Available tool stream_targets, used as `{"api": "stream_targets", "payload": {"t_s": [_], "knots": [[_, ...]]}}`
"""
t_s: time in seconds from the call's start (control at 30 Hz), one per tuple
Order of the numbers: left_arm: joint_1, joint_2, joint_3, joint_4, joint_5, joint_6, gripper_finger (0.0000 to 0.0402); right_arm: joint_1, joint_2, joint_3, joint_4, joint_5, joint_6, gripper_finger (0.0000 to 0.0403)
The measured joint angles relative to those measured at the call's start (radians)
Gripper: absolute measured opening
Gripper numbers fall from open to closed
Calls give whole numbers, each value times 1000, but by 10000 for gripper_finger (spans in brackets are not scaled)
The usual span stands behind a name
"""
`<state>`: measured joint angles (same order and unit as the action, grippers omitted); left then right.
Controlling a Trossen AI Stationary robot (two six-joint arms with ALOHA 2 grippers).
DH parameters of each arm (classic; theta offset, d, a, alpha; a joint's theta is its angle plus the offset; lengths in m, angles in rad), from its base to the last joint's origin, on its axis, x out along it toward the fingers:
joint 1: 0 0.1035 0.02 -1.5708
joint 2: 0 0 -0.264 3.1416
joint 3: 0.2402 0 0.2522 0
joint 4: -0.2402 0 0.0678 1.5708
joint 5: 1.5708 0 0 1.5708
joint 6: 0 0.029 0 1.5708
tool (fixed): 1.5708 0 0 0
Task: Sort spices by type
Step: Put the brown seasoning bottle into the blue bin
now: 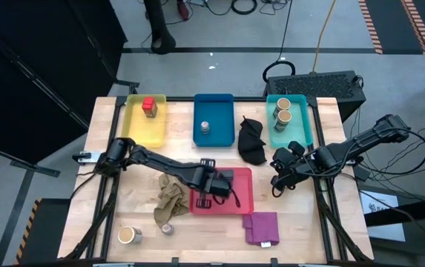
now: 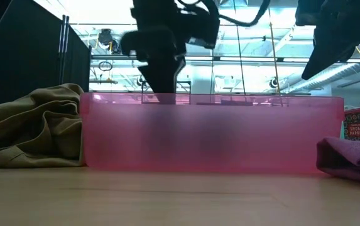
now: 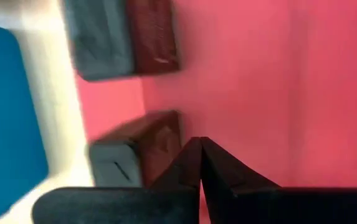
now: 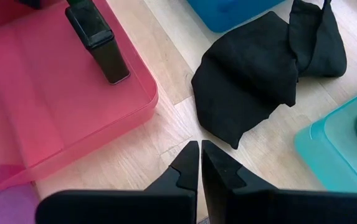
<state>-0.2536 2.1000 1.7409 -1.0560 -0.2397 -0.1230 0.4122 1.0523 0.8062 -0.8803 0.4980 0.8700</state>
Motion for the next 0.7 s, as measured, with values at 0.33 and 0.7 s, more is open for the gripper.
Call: {"api": "stream_targets", "payload": {"t_s": [0.33, 0.7], "knots": [[-137, -124, 0, -68, -7, -78, 8, -2, 0, 0, 16, 5, -3, 0], [-407, -293, -39, -78, -354, -169, 8, -78, 0, 0, 197, 5, -43, 0]]}}
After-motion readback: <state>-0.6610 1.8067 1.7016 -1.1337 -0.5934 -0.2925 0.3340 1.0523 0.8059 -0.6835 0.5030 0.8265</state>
